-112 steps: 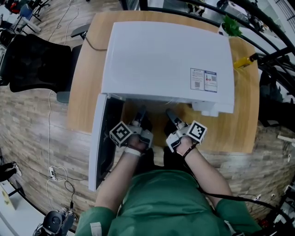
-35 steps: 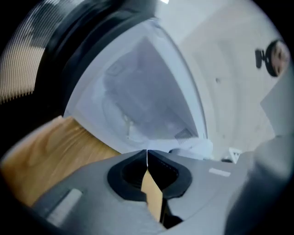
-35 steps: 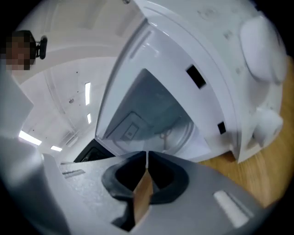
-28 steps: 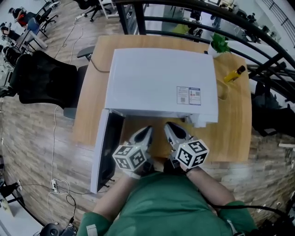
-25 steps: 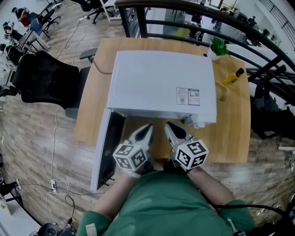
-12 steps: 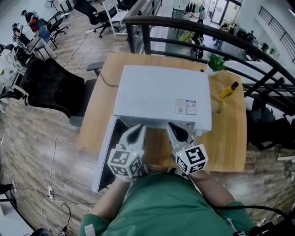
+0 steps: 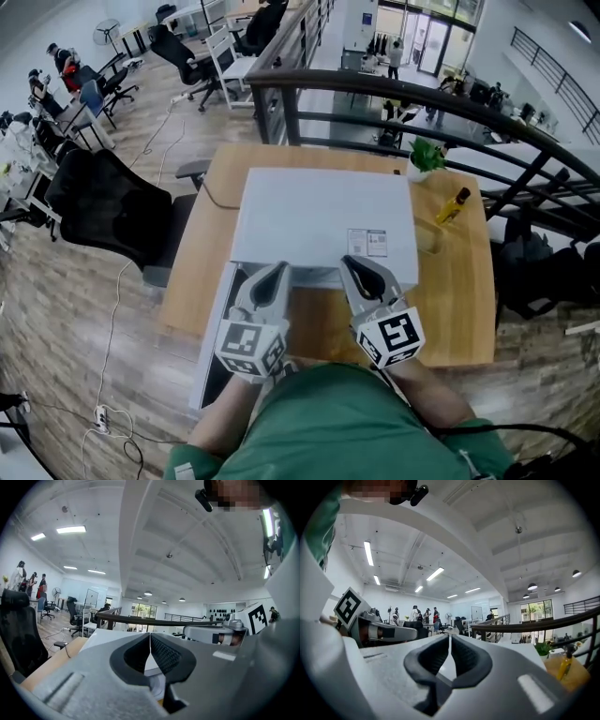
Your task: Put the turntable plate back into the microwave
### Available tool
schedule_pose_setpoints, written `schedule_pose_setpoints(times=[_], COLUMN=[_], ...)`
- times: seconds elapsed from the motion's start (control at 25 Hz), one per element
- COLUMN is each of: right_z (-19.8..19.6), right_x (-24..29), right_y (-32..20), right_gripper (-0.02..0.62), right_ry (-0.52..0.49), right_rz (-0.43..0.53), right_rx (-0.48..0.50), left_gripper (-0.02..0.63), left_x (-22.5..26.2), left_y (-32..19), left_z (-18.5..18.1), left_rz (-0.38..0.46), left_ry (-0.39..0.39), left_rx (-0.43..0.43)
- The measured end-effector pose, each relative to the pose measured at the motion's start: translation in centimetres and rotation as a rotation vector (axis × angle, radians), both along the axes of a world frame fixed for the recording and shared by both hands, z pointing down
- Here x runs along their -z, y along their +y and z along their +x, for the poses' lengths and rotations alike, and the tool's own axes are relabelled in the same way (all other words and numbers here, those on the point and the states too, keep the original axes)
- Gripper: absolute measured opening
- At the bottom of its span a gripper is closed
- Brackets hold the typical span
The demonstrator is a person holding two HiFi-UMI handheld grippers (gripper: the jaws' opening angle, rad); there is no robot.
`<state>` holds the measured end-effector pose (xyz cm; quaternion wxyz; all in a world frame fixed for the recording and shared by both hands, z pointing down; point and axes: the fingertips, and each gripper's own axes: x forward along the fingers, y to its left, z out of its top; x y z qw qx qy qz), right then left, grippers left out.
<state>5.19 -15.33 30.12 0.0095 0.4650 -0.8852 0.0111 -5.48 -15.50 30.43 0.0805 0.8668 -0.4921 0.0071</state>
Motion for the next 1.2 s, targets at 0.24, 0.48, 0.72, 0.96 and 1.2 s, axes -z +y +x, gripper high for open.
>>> schedule_pose_setpoints(times=[0.24, 0.48, 0.72, 0.96, 1.2], right_z=[0.7, 1.0, 1.6, 1.7, 1.6], right_x=[1.1, 1.5, 1.4, 0.8, 0.9], right_y=[0.4, 0.4, 0.6, 0.4, 0.2], right_gripper=[0.018, 0.018, 0.018, 0.018, 0.009], right_ry=[-0.007, 0.000, -0.009, -0.013, -0.014], right_rz=[0.026, 0.050, 0.046, 0.029, 0.024], right_rx=[-0.012, -0.017, -0.025, -0.023, -0.022], left_gripper=[0.012, 0.013, 0.012, 0.012, 0.012], left_x=[1.0, 1.2, 1.1, 0.2, 0.5], left_y=[0.4, 0.2, 0.3, 0.2, -0.1], left_z=[0.9, 1.3, 1.1, 1.1, 1.2], left_rz=[0.051, 0.060, 0.067, 0.043, 0.023], left_ry=[-0.037, -0.048, -0.055, -0.060, -0.040], left_rx=[-0.031, -0.038, -0.025, -0.022, -0.029])
